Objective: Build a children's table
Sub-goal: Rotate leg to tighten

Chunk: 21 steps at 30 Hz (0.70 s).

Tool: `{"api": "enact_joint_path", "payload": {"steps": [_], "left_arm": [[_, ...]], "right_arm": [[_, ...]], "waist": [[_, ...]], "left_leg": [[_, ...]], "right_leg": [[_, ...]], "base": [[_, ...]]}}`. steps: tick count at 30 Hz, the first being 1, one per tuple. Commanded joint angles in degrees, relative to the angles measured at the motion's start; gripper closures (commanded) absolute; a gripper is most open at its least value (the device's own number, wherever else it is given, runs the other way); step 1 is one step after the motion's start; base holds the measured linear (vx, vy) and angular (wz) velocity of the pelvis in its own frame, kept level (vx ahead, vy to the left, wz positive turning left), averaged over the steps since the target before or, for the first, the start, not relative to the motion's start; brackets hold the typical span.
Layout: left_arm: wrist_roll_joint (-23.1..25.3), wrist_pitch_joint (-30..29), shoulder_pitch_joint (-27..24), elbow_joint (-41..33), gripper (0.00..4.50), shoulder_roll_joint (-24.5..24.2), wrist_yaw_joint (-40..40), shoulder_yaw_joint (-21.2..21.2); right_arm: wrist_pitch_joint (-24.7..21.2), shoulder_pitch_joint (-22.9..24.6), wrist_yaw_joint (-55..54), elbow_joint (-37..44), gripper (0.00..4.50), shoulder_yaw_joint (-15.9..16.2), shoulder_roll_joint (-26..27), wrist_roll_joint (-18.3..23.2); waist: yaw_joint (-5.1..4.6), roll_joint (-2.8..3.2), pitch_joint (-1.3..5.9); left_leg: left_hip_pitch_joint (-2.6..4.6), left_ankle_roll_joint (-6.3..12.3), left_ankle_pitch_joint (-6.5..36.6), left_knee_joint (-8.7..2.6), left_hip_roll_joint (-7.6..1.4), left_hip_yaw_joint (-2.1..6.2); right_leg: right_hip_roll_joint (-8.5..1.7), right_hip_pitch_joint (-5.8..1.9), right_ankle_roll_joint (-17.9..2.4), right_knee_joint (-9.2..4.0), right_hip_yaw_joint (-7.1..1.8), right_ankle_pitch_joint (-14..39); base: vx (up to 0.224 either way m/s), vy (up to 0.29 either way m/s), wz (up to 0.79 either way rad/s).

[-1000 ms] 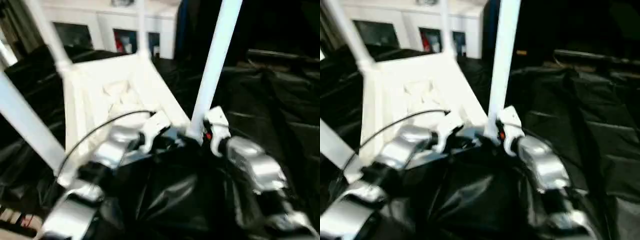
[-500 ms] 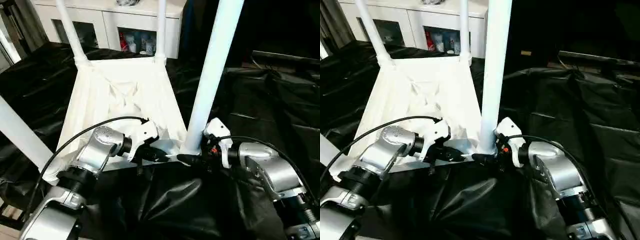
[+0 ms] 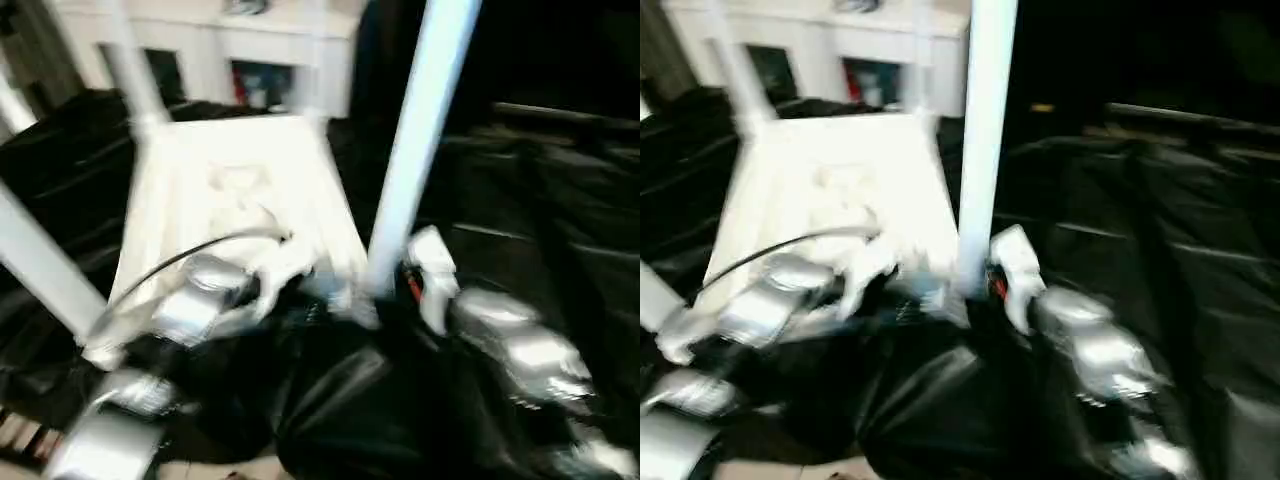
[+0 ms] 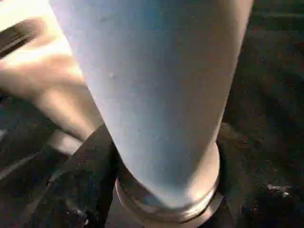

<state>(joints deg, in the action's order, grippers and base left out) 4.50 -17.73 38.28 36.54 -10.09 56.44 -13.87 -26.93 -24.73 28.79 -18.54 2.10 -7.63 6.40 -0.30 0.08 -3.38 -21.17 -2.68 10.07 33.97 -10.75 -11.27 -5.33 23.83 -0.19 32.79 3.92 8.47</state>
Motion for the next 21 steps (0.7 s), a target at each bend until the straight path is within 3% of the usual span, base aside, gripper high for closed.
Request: {"api": "enact_joint_path", "payload": {"steps": [1, 3, 4, 5, 8, 10, 15, 17, 18, 21], "left_arm": [[-2.23, -0.25, 2.58, 1.42, 4.5, 6.6, -4.85, -0.58], [-2.09, -0.23, 3.02, 2.05, 4.5, 7.5, -6.2, -0.46], [-2.09, 0.06, 3.33, 2.42, 4.5, 8.78, -7.17, -0.58], [-2.17, 0.18, 3.29, 2.28, 4.5, 9.11, -7.01, -0.74], [-2.11, 0.14, 2.71, 1.27, 4.5, 9.39, -5.81, -1.11], [-1.76, 0.51, 2.3, 0.92, 4.5, 9.23, -4.89, -1.36], [-2.04, 1.45, 0.59, -0.46, 4.5, 7.06, -1.98, -2.57], [-2.4, 2.12, -0.62, -2.02, 4.5, 5.44, 0.75, -3.24], [-2.65, 2.78, -1.34, -2.96, 4.5, 4.44, 2.53, -3.69], [-3.46, 3.37, -3.09, -5.27, 4.5, 1.61, 7.38, -4.58]], "right_arm": [[-0.47, -2.82, -9.25, -5.72, 1.8, -0.88, 5.3, 0.98], [0.48, -3.55, -10.56, -6.76, 1.8, -0.97, 6.42, 0.94], [1.41, -4.44, -11.54, -7.63, 1.24, -0.65, 7.98, 0.85], [1.51, -4.64, -11.71, -7.7, 1.1, -0.55, 8.43, 0.83], [1.17, -4.7, -9.65, -6.91, 0.93, -0.89, 9.27, 1.6], [1.22, -4.72, -9.09, -6.57, 0.73, -0.75, 9.26, 0.91], [3.17, -4.08, -6.35, -5.88, 0.32, 2.07, 5.74, -0.91], [3.14, -3.05, -2.72, -3.84, 0.32, 3.35, 3.29, -0.78], [3.04, -2.35, -0.32, -2.48, 0.32, 4.16, 1.75, -0.57], [2.39, -0.53, 6.93, 1.66, 0.32, 5.56, -2.93, 0.59]], "waist": [[-0.7, -0.33, 3.11], [-1.18, -0.33, 3.23], [-1.24, -0.22, 3.26], [-1.32, -0.2, 3.28], [-0.97, -0.23, 3.36], [-0.84, -0.38, 3.45], [-0.54, -0.56, 3.68], [-0.51, -0.53, 3.63], [-0.29, -0.56, 3.76], [0.12, -0.33, 3.98]], "left_leg": [[0.96, -1.27, 24.37, -4.41, -1.45, 2.15], [0.89, -0.54, 24.62, -4.4, -1.28, 2.23], [0.9, -0.24, 24.39, -4.47, -1.34, 2.27], [0.64, 0.24, 24.0, -4.6, -1.39, 2.24], [1.01, 1.01, 23.5, -4.65, -1.51, 1.94], [0.85, 1.26, 22.55, -4.76, -1.6, 1.85], [0.72, 1.57, 20.59, -4.72, -1.78, 1.55], [0.36, 2.12, 19.84, -4.78, -1.9, 1.52], [0.63, 2.32, 19.6, -4.64, -1.9, 1.37], [0.57, 3.16, 17.11, -4.55, -2.08, 1.15]], "right_leg": [[-2.91, -1.91, -4.07, -6.25, -0.84, 37.88], [-2.88, -2.06, -3.86, -6.64, -0.46, 37.43], [-2.94, -2.13, -3.92, -6.73, -0.46, 36.84], [-2.91, -2.23, -4.23, -6.7, -0.51, 35.6], [-2.83, -1.93, -5.61, -6.49, -0.91, 32.82], [-2.78, -2.12, -6.7, -6.03, -1.16, 30.48], [-2.88, -2.38, -8.84, -5.29, -1.66, 26.56], [-2.91, -2.69, -9.23, -5.03, -1.8, 25.13], [-2.86, -2.63, -9.31, -5.07, -1.84, 24.65], [-2.82, -2.84, -10.69, -4.42, -2.16, 20.41]], "base": [[0.0, 0.0, 0.0], [0.0, 0.0, 0.0], [0.0, 0.0, 0.0], [0.0, 0.0, 0.0], [0.0, 0.0, 0.0], [0.0, 0.0, 0.0], [0.0, 0.0, 0.0], [0.0, 0.0, 0.0], [0.0, 0.0, 0.0], [0.0, 0.0, 0.0]]}}
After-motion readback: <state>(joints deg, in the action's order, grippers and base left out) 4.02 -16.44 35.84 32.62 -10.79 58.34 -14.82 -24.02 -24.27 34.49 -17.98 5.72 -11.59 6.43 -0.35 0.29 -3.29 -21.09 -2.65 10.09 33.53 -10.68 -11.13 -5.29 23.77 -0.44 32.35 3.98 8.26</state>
